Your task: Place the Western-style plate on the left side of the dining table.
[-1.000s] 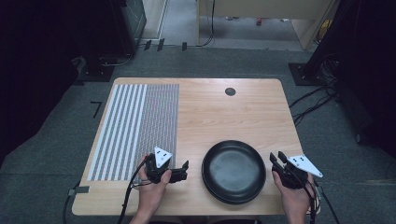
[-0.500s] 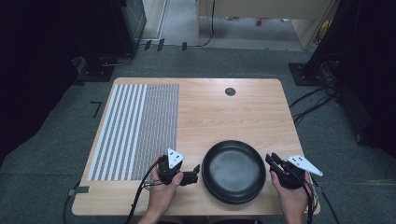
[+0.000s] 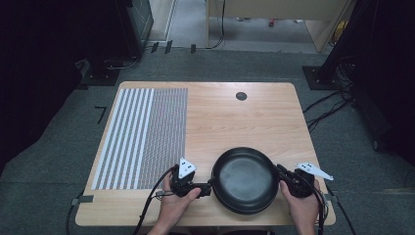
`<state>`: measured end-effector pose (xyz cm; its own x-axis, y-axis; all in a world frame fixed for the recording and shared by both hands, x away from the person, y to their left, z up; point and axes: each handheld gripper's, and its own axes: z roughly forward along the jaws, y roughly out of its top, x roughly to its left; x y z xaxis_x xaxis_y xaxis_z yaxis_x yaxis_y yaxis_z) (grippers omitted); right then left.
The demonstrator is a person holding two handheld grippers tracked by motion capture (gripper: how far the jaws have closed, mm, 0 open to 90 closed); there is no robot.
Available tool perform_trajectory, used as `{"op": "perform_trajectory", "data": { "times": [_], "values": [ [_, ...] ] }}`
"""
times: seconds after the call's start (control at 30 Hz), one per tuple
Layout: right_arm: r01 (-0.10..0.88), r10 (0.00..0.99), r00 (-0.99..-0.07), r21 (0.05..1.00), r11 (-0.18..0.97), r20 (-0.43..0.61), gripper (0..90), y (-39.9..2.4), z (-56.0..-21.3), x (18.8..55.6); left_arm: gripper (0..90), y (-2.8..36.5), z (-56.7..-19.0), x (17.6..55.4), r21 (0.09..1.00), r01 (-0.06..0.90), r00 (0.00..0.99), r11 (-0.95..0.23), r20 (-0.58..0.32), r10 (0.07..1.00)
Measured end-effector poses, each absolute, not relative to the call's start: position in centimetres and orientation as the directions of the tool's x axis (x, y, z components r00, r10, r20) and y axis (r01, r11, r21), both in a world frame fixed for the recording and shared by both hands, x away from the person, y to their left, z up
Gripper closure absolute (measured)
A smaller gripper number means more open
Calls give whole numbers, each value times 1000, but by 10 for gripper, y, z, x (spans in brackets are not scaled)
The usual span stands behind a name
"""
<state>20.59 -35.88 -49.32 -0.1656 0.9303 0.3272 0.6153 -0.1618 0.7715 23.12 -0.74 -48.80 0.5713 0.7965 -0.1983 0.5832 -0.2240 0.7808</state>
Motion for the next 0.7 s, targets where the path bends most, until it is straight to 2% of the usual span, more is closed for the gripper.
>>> {"op": "perform_trajectory", "data": {
  "times": [0.2, 0.27, 0.37, 0.43, 0.7],
  "values": [
    [637, 920, -161, 750, -179, 356, 826, -359, -494, 206, 160, -12, -491, 229, 767, 600, 589, -227, -231, 774],
    [637, 918, -162, 749, -183, 362, 828, -360, -494, 206, 230, -14, -492, 228, 767, 599, 594, -229, -234, 770],
    [636, 918, -161, 750, -184, 362, 832, -360, -493, 206, 260, -15, -492, 227, 762, 602, 602, -237, -239, 762],
    [632, 921, -163, 754, -177, 354, 835, -360, -493, 205, 317, -17, -492, 226, 753, 614, 603, -237, -254, 756],
    [631, 922, -162, 756, -177, 351, 855, -358, -491, 204, 379, -23, -491, 223, 732, 632, 629, -254, -292, 721]
  ]
}}
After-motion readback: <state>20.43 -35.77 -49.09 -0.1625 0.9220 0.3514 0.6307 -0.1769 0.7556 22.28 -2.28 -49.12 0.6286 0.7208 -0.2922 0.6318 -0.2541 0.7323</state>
